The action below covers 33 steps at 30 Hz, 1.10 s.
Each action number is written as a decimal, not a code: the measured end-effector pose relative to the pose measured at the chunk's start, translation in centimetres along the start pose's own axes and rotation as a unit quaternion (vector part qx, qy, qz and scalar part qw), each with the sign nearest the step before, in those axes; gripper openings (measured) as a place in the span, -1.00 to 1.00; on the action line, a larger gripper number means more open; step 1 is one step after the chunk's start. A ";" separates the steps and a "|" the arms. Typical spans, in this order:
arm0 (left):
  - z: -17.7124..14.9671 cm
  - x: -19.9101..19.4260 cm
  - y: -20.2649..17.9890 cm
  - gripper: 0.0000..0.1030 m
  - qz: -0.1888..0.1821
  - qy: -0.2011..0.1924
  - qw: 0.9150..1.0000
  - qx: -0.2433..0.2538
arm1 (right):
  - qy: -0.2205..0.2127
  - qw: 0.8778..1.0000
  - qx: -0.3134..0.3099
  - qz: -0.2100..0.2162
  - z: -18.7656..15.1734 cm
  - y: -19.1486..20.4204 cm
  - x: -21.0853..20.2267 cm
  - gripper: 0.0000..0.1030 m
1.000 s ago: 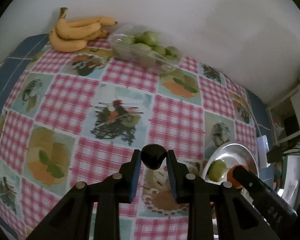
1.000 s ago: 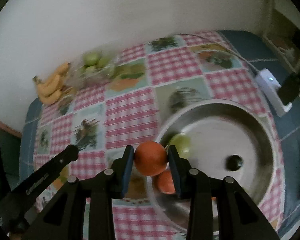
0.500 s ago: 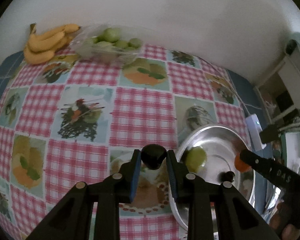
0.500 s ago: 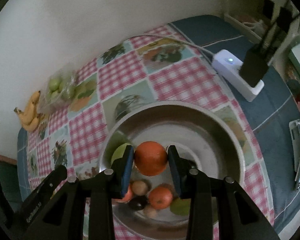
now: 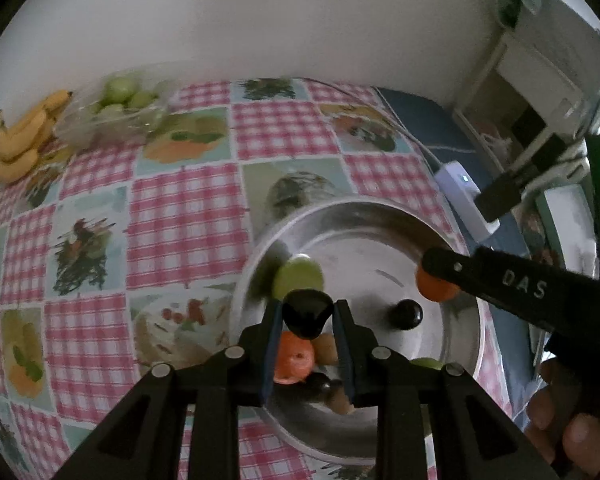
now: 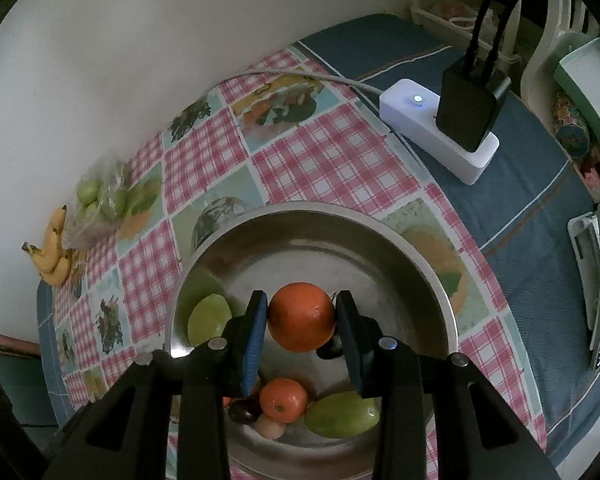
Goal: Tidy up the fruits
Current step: 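Open both grippers to drop the orange and plum into the bowl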
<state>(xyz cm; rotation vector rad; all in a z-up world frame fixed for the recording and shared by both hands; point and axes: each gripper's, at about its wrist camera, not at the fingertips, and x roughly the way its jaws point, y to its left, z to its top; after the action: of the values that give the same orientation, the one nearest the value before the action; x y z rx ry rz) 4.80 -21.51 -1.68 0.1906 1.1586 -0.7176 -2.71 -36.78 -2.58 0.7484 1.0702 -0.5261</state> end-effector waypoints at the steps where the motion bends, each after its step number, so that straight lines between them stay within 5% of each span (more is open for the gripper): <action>1: -0.1 0.2 -0.3 -0.46 -0.001 -0.001 1.000 0.004 | 0.000 1.000 -0.001 0.001 0.0 0.0 0.0 -0.28; 33: -0.2 2.7 0.5 -0.43 -0.016 0.018 1.000 -0.020 | 0.012 0.999 -0.050 -0.005 -0.7 2.5 1.6 -0.27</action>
<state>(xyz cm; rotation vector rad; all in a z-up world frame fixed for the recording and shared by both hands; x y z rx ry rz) 5.45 -22.13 -4.22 0.1529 1.2122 -0.7221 -0.70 -34.70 -3.54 0.6638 1.1140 -0.4703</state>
